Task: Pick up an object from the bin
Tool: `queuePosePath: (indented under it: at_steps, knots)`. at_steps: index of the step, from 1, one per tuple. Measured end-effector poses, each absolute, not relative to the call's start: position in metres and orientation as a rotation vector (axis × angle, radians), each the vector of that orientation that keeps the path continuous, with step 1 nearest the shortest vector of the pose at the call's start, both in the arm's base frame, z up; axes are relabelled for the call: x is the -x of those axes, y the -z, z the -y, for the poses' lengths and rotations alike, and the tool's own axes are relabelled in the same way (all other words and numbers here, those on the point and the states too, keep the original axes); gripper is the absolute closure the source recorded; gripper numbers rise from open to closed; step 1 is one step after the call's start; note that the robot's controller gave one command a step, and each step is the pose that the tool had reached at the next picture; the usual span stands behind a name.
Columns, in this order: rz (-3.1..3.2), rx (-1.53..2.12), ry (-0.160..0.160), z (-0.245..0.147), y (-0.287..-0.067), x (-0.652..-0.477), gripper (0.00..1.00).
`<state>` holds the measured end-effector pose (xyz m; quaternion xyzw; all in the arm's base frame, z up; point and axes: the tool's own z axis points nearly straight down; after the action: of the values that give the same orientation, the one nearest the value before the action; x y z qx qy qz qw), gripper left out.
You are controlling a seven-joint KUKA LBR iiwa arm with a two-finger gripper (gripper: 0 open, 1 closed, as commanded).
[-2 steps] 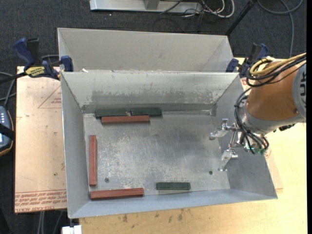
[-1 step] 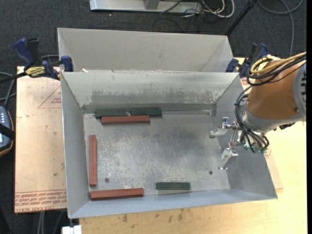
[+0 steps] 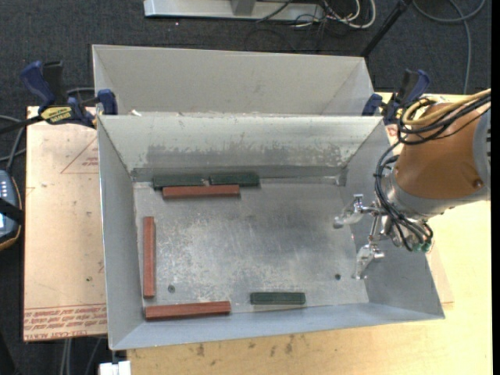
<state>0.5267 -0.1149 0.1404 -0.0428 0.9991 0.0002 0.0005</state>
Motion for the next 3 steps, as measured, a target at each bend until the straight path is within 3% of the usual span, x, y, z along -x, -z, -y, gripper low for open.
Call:
queuePosePath:
  at_steps: [1, 2, 3]
  knots:
    - [-3.134, 0.199, -0.001, 0.072, -0.125, -0.496, 0.0]
    - [-3.139, 0.192, -0.005, 0.042, -0.119, -0.487, 0.0]
    - [-3.1, 0.394, 0.003, 0.026, -0.077, -0.491, 1.0]
